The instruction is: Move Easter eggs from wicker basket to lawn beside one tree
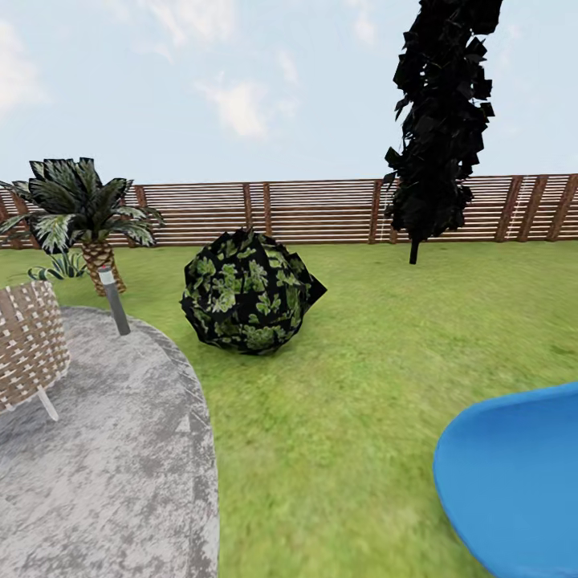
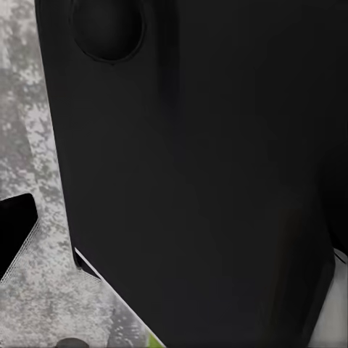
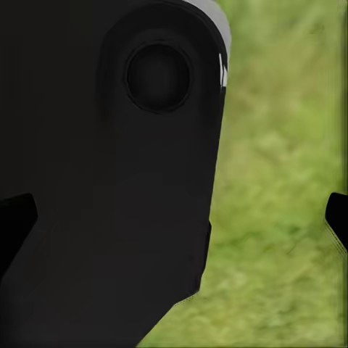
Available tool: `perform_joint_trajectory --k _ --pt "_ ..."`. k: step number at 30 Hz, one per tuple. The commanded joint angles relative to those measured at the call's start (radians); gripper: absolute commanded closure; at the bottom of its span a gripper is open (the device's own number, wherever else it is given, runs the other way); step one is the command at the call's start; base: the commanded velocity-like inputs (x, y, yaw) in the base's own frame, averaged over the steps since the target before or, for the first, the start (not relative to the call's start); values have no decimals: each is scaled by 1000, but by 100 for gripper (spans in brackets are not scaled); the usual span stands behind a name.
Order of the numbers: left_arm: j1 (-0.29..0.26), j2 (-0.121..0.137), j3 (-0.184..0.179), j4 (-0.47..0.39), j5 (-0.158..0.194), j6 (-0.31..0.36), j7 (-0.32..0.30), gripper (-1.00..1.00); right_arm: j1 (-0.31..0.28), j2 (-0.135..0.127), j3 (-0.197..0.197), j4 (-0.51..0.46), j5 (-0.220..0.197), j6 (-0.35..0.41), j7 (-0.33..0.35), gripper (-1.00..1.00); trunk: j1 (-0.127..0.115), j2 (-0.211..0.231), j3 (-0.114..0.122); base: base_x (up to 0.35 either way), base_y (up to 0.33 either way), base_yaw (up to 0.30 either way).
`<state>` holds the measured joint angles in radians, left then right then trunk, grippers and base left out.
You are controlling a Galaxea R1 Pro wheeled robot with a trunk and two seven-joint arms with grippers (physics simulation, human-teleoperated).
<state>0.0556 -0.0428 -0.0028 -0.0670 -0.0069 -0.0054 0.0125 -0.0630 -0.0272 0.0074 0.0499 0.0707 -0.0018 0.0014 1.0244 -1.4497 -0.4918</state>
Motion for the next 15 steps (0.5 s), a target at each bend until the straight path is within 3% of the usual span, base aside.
perform_joint_trajectory --k 1,15 --pt "0 0 0 -2 -1 -1 1 -100 -1 0 0 2 7 0 0 -100 1 0 -1 329 0 0" --pt "0 0 0 -2 -1 -1 1 -100 -1 0 0 2 6 0 -1 -100 1 0 -1 329 0 0"
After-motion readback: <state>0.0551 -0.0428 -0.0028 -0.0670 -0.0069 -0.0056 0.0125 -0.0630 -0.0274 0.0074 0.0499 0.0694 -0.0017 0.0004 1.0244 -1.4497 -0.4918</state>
